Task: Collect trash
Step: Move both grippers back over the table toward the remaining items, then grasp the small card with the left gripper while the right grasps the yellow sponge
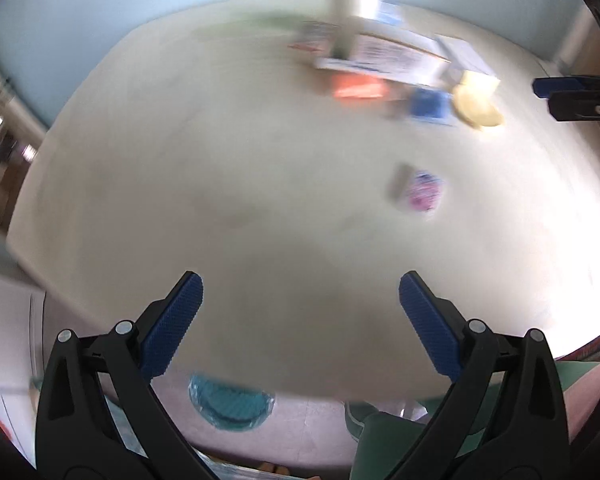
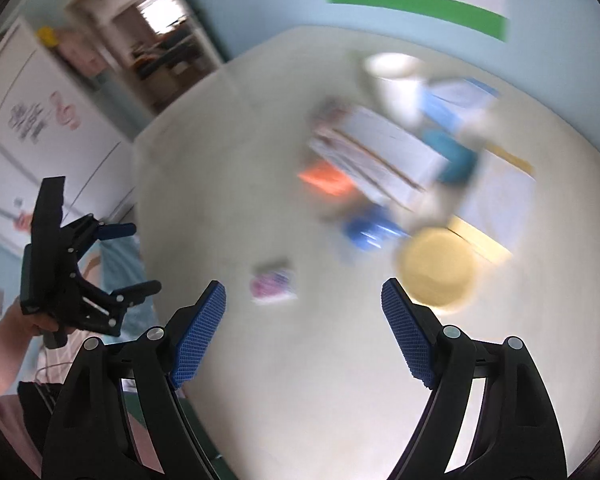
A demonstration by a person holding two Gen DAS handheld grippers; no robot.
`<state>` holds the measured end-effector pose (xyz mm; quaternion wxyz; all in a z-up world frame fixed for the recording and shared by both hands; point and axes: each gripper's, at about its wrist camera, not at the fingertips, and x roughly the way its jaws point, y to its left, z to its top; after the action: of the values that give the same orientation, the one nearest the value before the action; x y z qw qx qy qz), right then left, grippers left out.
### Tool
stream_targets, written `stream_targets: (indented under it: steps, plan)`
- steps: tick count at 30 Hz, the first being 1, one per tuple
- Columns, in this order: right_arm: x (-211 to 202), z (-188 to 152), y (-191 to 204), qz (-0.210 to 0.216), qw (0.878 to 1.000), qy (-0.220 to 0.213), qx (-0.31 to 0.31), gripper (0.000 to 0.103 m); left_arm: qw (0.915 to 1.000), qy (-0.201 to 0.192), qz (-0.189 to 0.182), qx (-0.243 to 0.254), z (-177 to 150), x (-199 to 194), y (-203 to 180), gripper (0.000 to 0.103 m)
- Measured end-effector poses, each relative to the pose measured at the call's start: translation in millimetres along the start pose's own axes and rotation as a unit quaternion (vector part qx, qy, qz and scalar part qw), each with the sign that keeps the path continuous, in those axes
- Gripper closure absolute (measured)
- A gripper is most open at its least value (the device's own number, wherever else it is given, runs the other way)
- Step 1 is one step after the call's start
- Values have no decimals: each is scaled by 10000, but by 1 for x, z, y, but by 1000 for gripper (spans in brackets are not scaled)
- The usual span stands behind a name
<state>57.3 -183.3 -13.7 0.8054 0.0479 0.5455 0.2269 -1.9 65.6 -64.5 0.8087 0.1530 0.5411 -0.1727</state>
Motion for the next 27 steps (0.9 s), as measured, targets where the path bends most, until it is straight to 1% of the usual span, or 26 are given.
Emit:
stream_targets:
  steps: [1,3,5,6,8,9,11,12,14,15,17,19,22,27]
  plan:
    - [2,0,-2,-78,9999,31,65,20,9999,16,-103,96,8,4,-12,7]
    - [3,-7,-20,-275,9994,108,163,19,9995,86,-218,219,21,14,-29,7]
    - [6,-14,-34,-416,9988,195,189,18,9989,156,-273,334,29,23,-41,7]
    - [8,-11,-41,-440,9986,219,185,18,9987,176,-275,403,33,28,-48,7]
    - [11,-18,-48,-541,9981,262,168,15,9983,157,-321,471,33,32,-57,7]
    - [16,-18,-53,-603,9976,282,162,15,9980,164,-408,465,35,37,-60,7]
    - [25,-17,-58,-660,9970,364,159,15,9976,279,-493,406,36,43,-60,14]
    - [32,-16,-61,-721,9963,445,137,15,9975,322,-494,397,37,47,-61,15]
    - [40,-13,-59,-778,9955,539,35,15,9975,357,-425,433,38,52,-62,23]
    - [48,-11,-58,-840,9947,589,-54,15,9974,380,-408,453,38,54,-62,25]
    - [58,-6,-57,-897,9938,635,-193,15,9968,485,-419,474,38,61,-62,34]
    - [66,-2,-54,-928,9930,640,-347,15,9963,541,-417,529,37,66,-62,36]
    - [77,5,-50,-1111,9905,607,-536,15,9958,508,-536,538,35,70,-62,36]
    - [92,10,-48,-1240,9876,628,-730,14,9958,463,-579,528,36,70,-58,36]
